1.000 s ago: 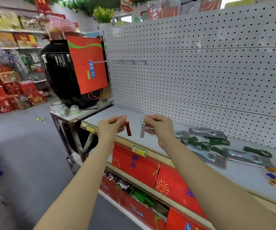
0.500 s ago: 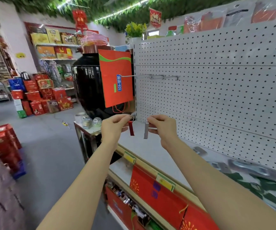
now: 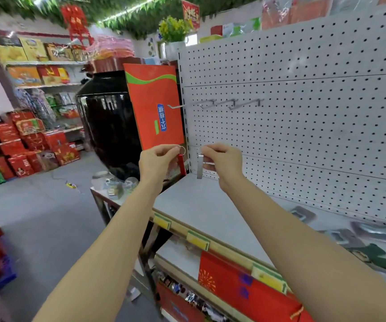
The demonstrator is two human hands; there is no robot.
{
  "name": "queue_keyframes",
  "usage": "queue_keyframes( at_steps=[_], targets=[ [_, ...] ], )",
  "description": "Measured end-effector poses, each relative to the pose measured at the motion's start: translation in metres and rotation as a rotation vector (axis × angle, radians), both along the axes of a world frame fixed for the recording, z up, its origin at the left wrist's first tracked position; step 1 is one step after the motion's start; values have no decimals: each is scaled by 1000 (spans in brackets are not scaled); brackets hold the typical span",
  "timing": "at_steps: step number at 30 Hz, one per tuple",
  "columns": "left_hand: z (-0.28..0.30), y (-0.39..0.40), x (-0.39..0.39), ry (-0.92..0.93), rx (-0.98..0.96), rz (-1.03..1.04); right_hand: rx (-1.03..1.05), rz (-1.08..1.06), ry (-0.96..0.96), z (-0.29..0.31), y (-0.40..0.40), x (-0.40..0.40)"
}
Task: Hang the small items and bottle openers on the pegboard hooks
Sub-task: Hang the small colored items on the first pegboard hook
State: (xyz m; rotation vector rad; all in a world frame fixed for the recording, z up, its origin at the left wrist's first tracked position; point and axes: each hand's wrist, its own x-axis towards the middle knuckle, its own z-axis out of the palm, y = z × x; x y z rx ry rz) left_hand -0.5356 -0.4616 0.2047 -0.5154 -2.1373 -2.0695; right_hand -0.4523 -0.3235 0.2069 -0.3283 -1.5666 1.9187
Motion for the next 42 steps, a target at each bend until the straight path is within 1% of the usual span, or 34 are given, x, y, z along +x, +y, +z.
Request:
queue_keyframes(
  at_steps=[4,10,18,24,28,32,36,42],
  targets=[
    [-1,11,-30,-41,29,-49,-19,-19,14,1,1,-25],
    [11,30,-72,25,83,-31,38,-44,37,6,15,-63],
    [28,33,-118,24,191,-57,88,-58,28,15,17,-99],
    [50,40,-169,57,226,-130,94,-134,45,30,13,-134],
    [55,46,-202,38,246,-170,87,-197,49,34,4,-161],
    [59,45,-231,57,226,-265,85,-264,82,37,-7,-182],
    [59,38,-237,95,195,-382,76,-325,114,38,-15,-191],
    [59,32,-238,117,236,-467,92,-391,133,37,-25,-187]
  ],
)
